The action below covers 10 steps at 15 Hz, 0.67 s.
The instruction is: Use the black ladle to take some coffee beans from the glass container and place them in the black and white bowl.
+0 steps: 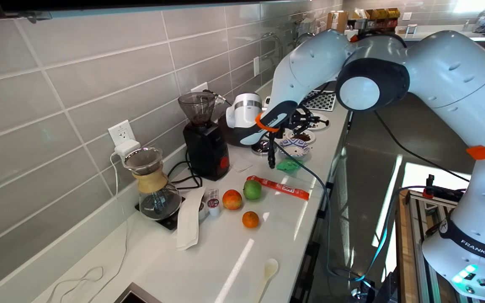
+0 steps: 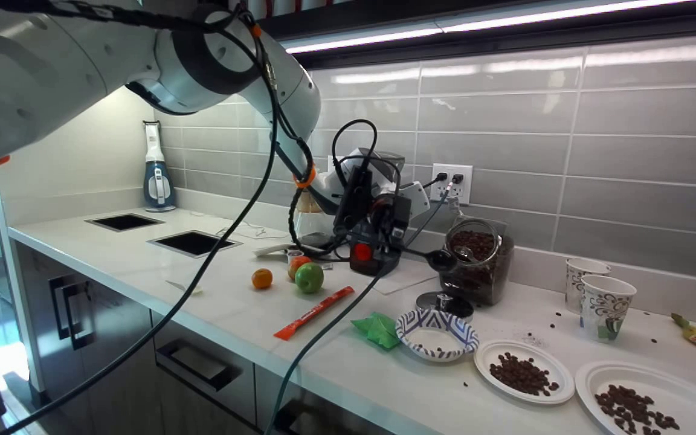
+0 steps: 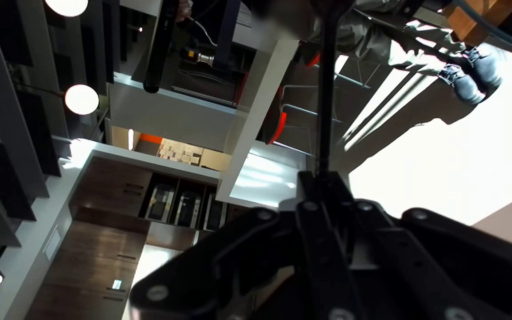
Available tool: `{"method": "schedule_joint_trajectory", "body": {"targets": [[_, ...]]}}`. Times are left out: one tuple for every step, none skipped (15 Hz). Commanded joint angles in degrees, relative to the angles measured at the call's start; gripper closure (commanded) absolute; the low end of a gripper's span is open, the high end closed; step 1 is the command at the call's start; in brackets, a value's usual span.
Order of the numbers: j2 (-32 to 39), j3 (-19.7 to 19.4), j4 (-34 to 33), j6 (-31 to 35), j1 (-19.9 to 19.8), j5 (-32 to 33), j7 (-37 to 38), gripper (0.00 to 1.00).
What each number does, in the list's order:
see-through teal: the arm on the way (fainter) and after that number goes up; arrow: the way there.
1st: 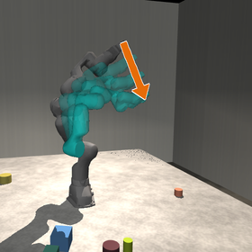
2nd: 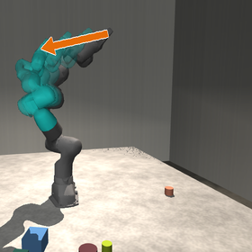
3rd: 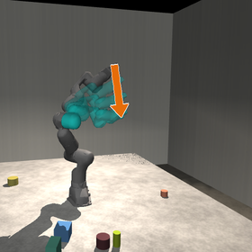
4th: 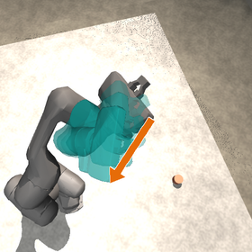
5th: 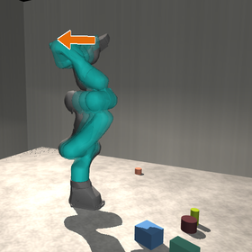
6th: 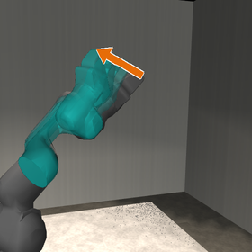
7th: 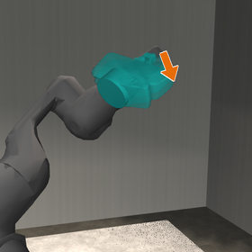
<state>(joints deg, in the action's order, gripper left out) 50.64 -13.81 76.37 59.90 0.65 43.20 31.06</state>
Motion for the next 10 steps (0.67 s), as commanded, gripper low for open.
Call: {"method": "schedule_joint_trajectory", "body": {"targets": [[1.7, 0.7, -1.4, -2.1, 0.0, 2.6, -1.5, 0.98], [1.9, 0.7, -1.6, -2.3, 0.0, 3.2, -1.7, 0.98], [2.1, 0.8, -1.7, -2.5, 0.0, 3.7, -1.8, 0.98], [2.3, 1.0, -1.8, -2.6, 0.1, 4.3, -2.1, 0.98], [2.4, 1.1, -1.8, -2.8, 0.2, 5.0, -2.4, 0.98], [2.6, 1.2, -1.8, -2.8, 0.3, 5.5, -2.6, 0.98], [2.7, 1.4, -1.8, -3.0, 0.4, 6.1, -2.8, 0.98], [2.9, 1.5, -1.9, -3.1, 0.5, 6.7, -3.1, 0.98], [3.1, 1.7, -1.9, -3.3, 0.6, 7.4, -3.3, 0.98], [3.3, 1.8, -2.0, -3.4, 0.6, 8.0, -3.6, 0.98]]}}
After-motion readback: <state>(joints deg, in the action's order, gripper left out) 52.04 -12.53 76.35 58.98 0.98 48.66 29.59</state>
